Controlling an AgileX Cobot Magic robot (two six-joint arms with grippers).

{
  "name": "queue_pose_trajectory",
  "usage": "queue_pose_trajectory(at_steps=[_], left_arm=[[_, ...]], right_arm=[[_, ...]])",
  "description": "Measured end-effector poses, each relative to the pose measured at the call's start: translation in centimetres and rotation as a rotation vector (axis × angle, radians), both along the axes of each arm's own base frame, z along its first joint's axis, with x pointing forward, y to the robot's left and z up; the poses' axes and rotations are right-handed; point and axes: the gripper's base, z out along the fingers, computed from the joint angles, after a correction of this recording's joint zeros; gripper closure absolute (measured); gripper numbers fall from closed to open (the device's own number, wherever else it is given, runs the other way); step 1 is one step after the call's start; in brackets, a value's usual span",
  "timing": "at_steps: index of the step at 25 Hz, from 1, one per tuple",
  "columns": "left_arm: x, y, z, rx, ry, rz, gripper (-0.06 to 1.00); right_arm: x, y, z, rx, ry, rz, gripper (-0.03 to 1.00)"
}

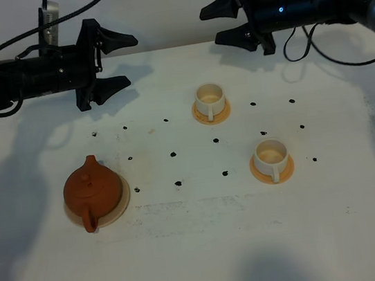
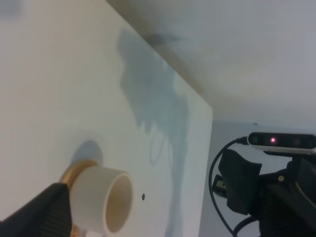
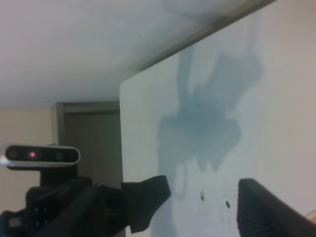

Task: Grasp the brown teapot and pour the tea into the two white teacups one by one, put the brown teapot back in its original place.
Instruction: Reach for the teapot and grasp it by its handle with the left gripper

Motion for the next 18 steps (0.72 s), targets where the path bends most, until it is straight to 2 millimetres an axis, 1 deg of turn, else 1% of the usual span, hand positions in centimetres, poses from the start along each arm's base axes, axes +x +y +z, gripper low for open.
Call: queue_pose_trajectory(at_steps=[6,11,14,18], left_arm=[[0.1,0.5,-0.1,0.007,0.000,0.017,0.21],[0.3,1.3,-0.1,0.006,0.000,0.033,0.21],[0.3,1.4,-0.1,0.006,-0.003,0.030,0.21],[0.2,1.3,-0.2,0.062,-0.098,-0.035,0.21]], right_arm=[[-0.2,1.6,-1.5,0.014,0.021,0.022,0.39],[-0.2,1.7,-1.6,0.015,0.020,0.022,0.39],[-0.2,1.7,-1.6,0.011,0.010,0.025,0.39],[-0.2,1.7,-1.6,-0.016,-0.062,0.049,0.40]])
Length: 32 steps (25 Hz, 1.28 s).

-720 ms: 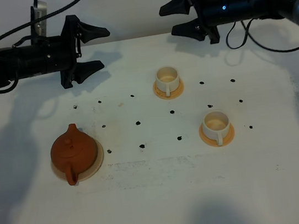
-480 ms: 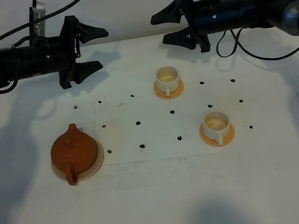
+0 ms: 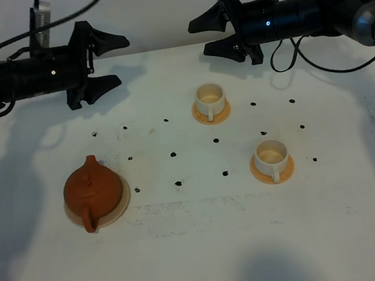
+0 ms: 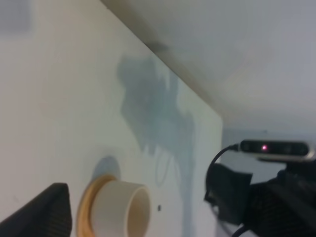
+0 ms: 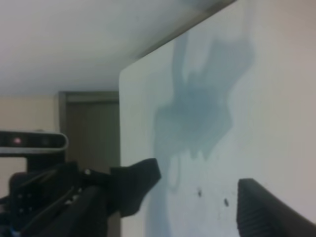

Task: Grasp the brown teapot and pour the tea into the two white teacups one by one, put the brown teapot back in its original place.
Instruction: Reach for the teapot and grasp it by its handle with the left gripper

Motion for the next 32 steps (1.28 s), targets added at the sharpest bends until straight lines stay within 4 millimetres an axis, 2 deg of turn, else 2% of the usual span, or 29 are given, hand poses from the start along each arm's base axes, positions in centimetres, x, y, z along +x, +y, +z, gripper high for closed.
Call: queue_pose_trajectory(at_steps=[3,5,9,14,17,21,27,32], left_arm=[[-0.3,-0.1,0.6,0.073,-0.115,-0.083,0.23],[-0.5,-0.1,1.8,0.134,-0.199,-0.138,0.27],[-1.1,0.1,4.2,0.247,-0.293,-0.208,0.34],[-2.4,0.8,6.7,0.481,-0.351,-0.312,0.39],[-3.2,1.0,7.7,0.641,-0.340,-0.370,0.41],[-4.0,1.1,9.7,0.798,-0.338,-0.352,0.44],[-5.2,1.3,13.9,0.871,-0.410,-0.282,0.45],[-6.3,1.7,16.5,0.908,-0.440,-0.263,0.45]], right_arm=[[0.0,0.0,0.3,-0.039,-0.087,0.025,0.42],[0.0,-0.2,1.1,-0.089,-0.141,0.028,0.45],[0.0,-0.9,2.9,-0.271,-0.251,0.050,0.49],[-0.5,-2.3,5.4,-0.544,-0.367,0.093,0.50],[-1.0,-3.3,7.4,-0.685,-0.414,0.099,0.50],[-1.5,-4.3,10.1,-0.805,-0.461,0.067,0.50],[-3.3,-5.0,15.3,-0.912,-0.576,0.028,0.51],[-5.4,-5.0,19.0,-0.951,-0.616,0.020,0.51]])
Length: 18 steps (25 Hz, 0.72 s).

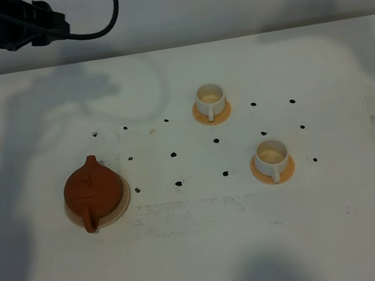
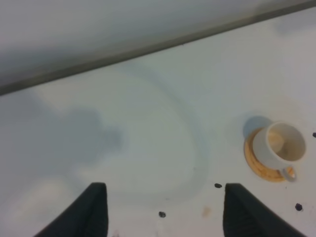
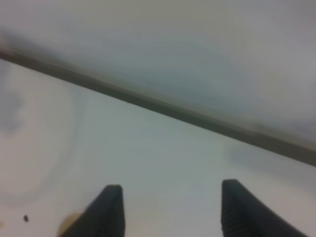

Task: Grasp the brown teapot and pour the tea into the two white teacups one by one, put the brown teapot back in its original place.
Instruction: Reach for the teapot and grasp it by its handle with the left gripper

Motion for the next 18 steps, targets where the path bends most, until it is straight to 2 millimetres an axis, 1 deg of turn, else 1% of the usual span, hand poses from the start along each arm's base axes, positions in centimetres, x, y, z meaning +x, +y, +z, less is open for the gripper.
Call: queue_pose_trajectory(at_steps=[3,4,7,10,11,14,18], left_arm=[[-0.5,0.4,0.7,0.041,0.003,0.015,0.45],[-0.7,0.5,0.9,0.053,0.005,0.021,0.45],[-0.8,0.7,1.0,0.063,0.011,0.039,0.45],[-0.9,0.7,0.9,0.064,0.020,0.039,0.45],[-0.9,0.7,0.9,0.064,0.021,0.039,0.45],[-0.9,0.7,0.9,0.064,0.024,0.040,0.45],[-1.0,0.7,0.9,0.064,0.033,0.039,0.45]], right_arm=[[-1.7,-0.3,2.5,-0.004,-0.030,-0.009,0.51],[-2.3,-0.5,3.0,-0.001,-0.038,-0.015,0.51],[-4.7,-1.1,4.9,-0.004,-0.065,-0.023,0.51],[-7.6,-2.0,6.7,-0.028,-0.090,-0.043,0.51],[-8.5,-2.3,6.9,-0.039,-0.091,-0.049,0.51],[-11.9,-3.3,8.5,-0.062,-0.122,-0.072,0.51],[-17.5,-4.6,11.4,-0.056,-0.176,-0.089,0.51]])
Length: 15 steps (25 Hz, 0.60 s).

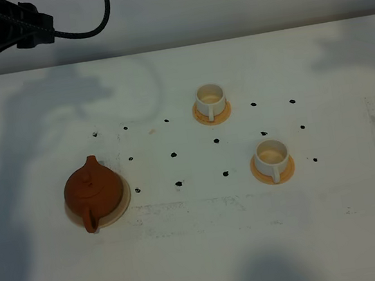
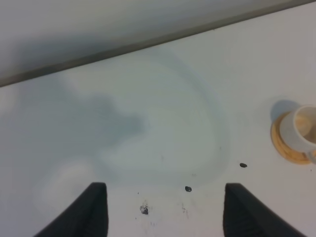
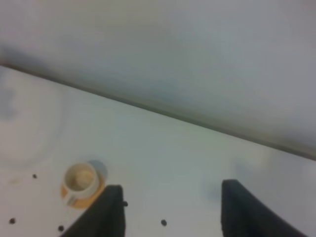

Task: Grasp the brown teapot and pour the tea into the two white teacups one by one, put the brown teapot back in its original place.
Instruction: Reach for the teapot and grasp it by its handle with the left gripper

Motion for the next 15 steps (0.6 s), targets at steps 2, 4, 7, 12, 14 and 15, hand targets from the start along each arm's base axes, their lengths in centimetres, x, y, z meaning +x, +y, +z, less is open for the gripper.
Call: queue_pose_trajectory(at_steps=[2,4,7,12,14,15], left_arm=[[-0.1,0.0,0.0,0.000,0.007,-0.002,0.45],[-0.1,0.0,0.0,0.000,0.009,-0.002,0.45],[-0.1,0.0,0.0,0.000,0.012,-0.003,0.45],[-0.1,0.0,-0.1,-0.006,0.018,0.004,0.45],[-0.2,0.0,-0.1,-0.017,0.035,0.022,0.45],[-0.2,0.1,-0.2,-0.018,0.045,0.038,0.45]], right_arm=[[-3.1,-0.7,1.5,0.008,-0.036,0.001,0.51],[-5.8,-1.2,2.5,0.011,-0.071,0.002,0.51],[-9.5,-2.0,3.4,0.016,-0.108,0.005,0.51],[-15.1,-3.1,2.8,0.011,-0.104,0.014,0.51],[-16.9,-3.5,2.0,0.011,-0.110,0.014,0.52],[-17.9,-3.7,1.5,0.014,-0.111,0.013,0.52]])
